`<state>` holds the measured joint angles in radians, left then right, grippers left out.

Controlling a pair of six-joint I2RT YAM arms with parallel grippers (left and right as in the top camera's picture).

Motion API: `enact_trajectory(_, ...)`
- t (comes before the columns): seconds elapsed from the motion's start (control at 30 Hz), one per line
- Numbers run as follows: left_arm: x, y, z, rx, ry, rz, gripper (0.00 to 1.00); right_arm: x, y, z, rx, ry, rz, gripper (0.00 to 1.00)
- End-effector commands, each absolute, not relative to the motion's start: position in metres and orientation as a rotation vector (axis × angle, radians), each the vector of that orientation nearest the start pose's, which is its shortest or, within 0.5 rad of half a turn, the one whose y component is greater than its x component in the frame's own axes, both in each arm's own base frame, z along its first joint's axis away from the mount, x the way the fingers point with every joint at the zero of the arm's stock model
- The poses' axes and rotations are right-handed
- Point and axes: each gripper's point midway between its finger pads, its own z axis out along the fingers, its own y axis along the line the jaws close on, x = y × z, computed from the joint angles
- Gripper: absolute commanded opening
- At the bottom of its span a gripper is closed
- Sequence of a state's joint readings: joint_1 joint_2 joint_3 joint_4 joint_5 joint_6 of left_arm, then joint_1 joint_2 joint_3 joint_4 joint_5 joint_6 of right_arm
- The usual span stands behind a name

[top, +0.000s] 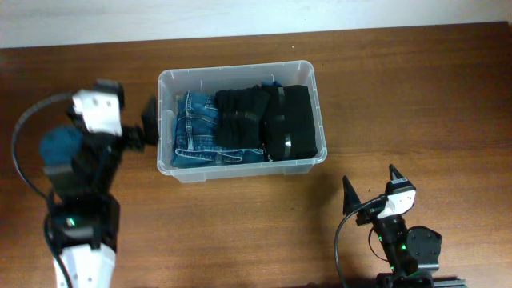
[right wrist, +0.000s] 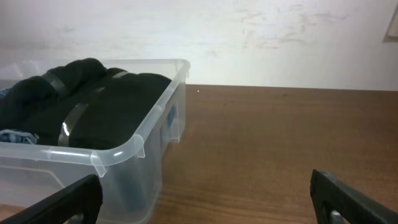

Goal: Pack container

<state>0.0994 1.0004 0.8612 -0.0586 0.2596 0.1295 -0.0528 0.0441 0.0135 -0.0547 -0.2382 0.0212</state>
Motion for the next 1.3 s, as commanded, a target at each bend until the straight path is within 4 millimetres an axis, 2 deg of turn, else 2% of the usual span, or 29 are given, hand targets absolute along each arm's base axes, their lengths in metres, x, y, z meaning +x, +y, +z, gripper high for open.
enact_trajectory(0.0,0.343,-0.017,0.288,0.247,1.704,-0.094,0.99,0.244,0.029,0.155,-0.133,1.651,0.177,0.98)
enact_trajectory(0.23,0.308,-0.021,0.234,0.248,1.689,-0.091,1.00,0.244,0.029,0.155,-0.133,1.651,0.177,0.98)
enact_trajectory(0.33,0.294,-0.022,0.220,0.250,1.667,-0.086,0.99,0.244,0.029,0.155,-0.133,1.651,0.177,0.98)
enact_trajectory(0.5,0.273,-0.024,0.216,0.254,1.595,-0.067,0.99,0.244,0.029,0.155,-0.133,1.651,0.177,0.98)
enact_trajectory(0.7,0.260,-0.026,0.206,0.256,1.555,-0.058,0.99,0.244,0.029,0.155,-0.133,1.651,0.178,0.98)
enact_trajectory(0.83,0.256,-0.026,0.194,0.241,1.567,-0.044,0.99,0.244,0.029,0.155,-0.133,1.651,0.177,0.98)
enact_trajectory(1.03,0.253,-0.021,0.188,0.209,1.550,-0.008,0.99,0.244,0.029,0.155,-0.133,1.651,0.178,0.98)
enact_trajectory(1.27,0.248,-0.014,0.170,0.177,1.612,0.019,0.99,0.244,0.029,0.155,-0.133,1.651,0.177,0.98)
